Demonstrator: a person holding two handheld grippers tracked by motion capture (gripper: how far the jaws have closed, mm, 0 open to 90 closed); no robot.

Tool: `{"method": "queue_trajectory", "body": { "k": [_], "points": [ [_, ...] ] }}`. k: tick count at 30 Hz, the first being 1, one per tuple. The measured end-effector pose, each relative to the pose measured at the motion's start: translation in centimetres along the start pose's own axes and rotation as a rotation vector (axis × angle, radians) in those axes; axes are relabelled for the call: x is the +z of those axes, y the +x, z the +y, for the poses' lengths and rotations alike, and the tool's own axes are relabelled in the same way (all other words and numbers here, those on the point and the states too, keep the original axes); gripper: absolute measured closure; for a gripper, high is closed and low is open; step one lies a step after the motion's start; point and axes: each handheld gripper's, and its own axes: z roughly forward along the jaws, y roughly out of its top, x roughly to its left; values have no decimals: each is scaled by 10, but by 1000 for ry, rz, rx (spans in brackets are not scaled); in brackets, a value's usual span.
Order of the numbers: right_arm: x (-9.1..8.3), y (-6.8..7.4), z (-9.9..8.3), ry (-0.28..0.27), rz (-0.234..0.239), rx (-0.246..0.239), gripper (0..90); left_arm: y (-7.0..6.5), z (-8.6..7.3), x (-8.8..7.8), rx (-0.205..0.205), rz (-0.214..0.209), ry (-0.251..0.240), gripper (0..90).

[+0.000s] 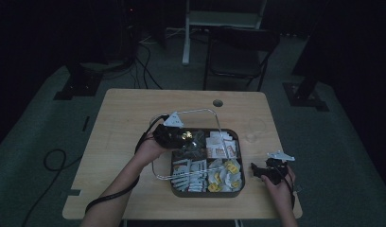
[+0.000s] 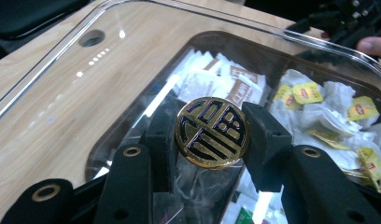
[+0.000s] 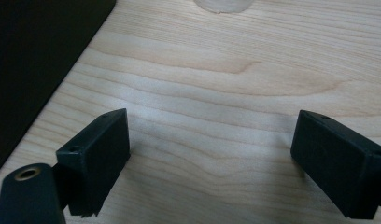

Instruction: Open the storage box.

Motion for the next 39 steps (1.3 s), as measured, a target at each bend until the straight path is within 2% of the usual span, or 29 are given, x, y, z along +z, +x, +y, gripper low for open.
{"method": "queue_trajectory", "body": {
  "k": [5,14,27,39],
  "points": [
    [0,0,0,1,0,1,112,8,-7,-7,-22,21,-2,596],
    [0,0,0,1,0,1,112,27,-24,-22,-85,77,-12,596],
    [0,0,0,0,0,-1,112,56,-51,-50,-170,170,-14,596],
    [0,0,0,1,0,1,112,77,-76,-74,-253,240,-43,596]
  ]
}}
